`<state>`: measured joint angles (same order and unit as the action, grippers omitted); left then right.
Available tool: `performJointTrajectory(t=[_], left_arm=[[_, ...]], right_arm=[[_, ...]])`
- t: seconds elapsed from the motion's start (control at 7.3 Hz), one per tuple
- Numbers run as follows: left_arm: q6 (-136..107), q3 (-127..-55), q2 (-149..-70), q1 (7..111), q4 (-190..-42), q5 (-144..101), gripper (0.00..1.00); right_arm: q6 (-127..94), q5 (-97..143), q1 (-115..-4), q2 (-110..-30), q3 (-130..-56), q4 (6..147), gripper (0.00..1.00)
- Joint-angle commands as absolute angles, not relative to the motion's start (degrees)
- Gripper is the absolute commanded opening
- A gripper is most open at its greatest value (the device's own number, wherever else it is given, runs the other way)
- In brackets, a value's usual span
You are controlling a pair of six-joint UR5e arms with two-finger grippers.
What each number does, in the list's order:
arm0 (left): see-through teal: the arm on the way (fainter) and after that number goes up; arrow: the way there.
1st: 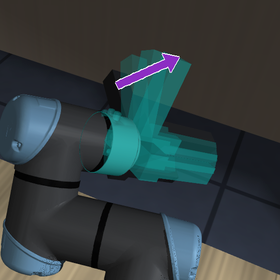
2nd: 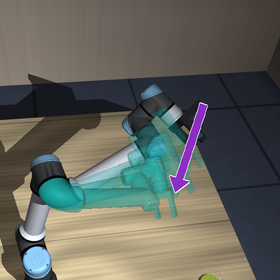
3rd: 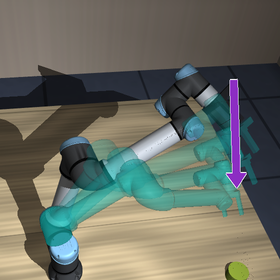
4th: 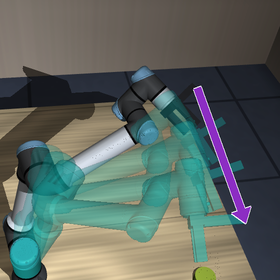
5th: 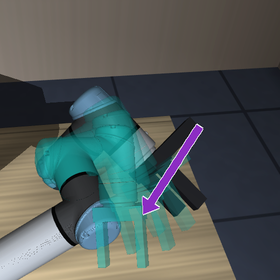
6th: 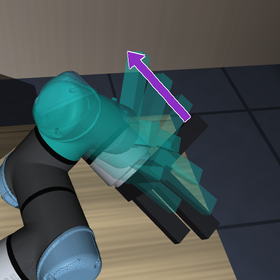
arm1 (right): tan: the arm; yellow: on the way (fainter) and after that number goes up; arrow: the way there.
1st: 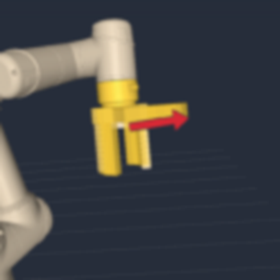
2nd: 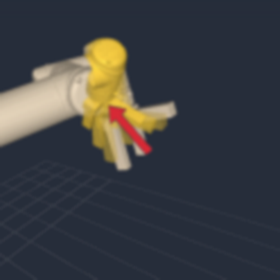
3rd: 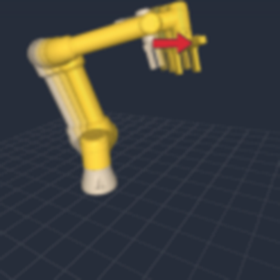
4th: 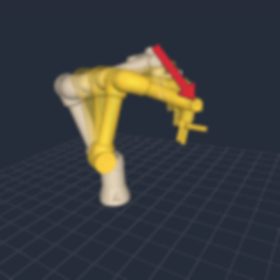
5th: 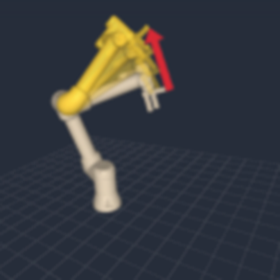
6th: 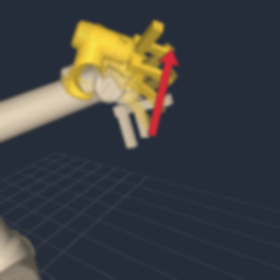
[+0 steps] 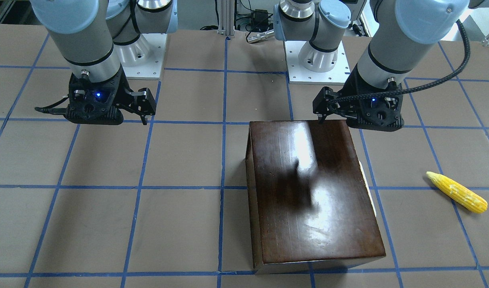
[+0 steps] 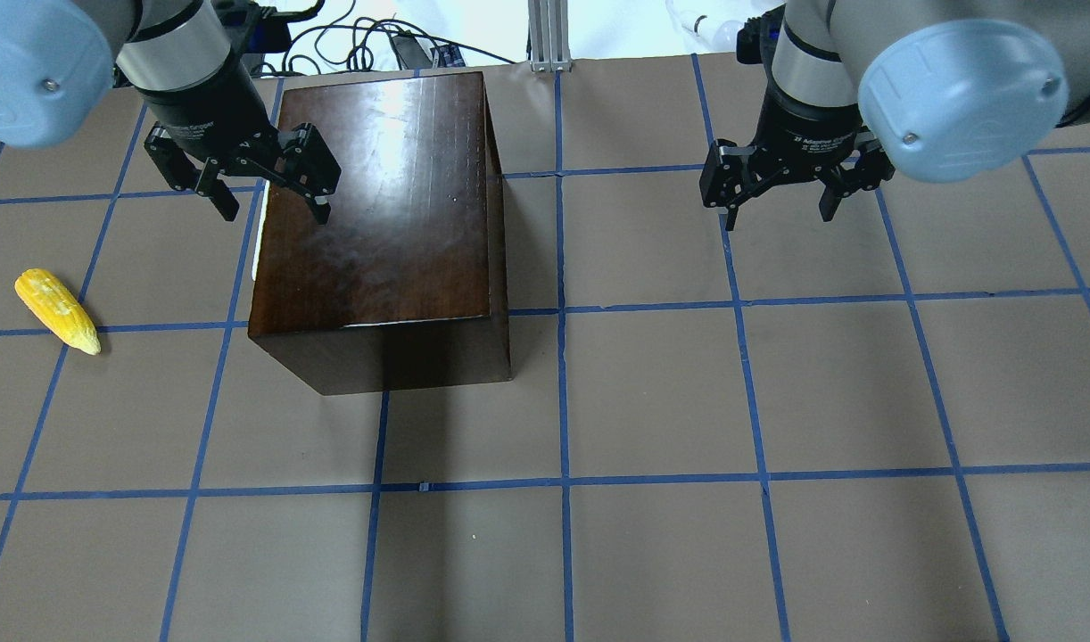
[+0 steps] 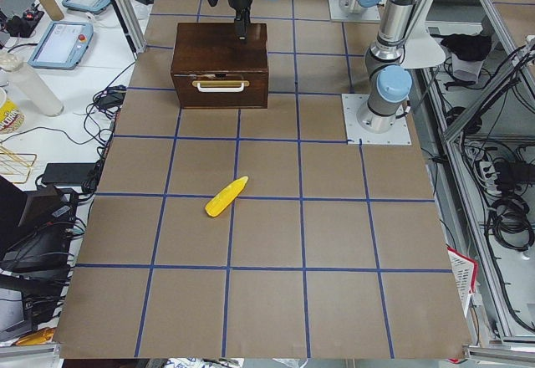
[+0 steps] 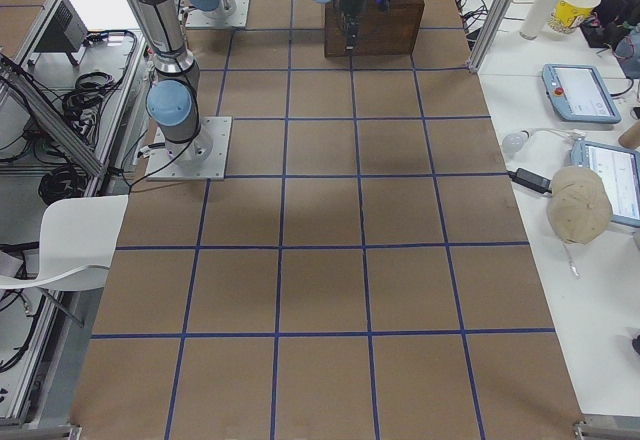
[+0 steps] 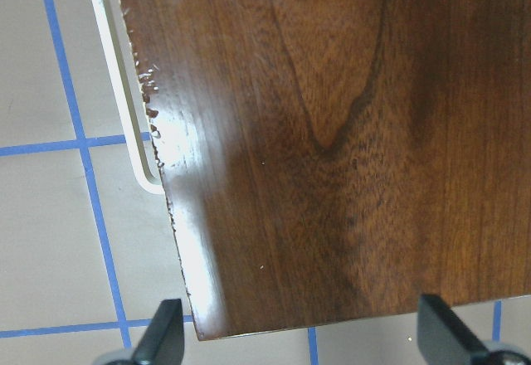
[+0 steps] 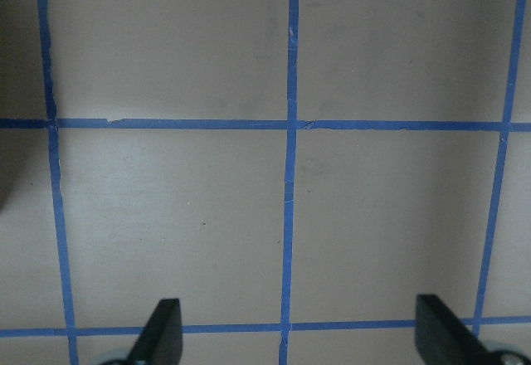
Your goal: Open drawer and put corn inside
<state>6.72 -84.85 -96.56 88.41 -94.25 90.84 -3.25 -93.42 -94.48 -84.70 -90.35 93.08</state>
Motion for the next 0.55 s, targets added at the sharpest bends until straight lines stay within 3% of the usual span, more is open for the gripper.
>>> performJointTrajectory(t=[0.0,0.41], left_arm=[[6.8,-85.7,-96.2,88.4,-94.1,90.9,1.00],[6.8,-85.3,-96.3,88.2,-93.3,90.6,1.00]], right_arm=[[-3.3,-93.4,-94.5,-84.7,-90.4,93.1,1.00],[-3.3,-93.4,-94.5,-84.6,-90.4,93.2,1.00]])
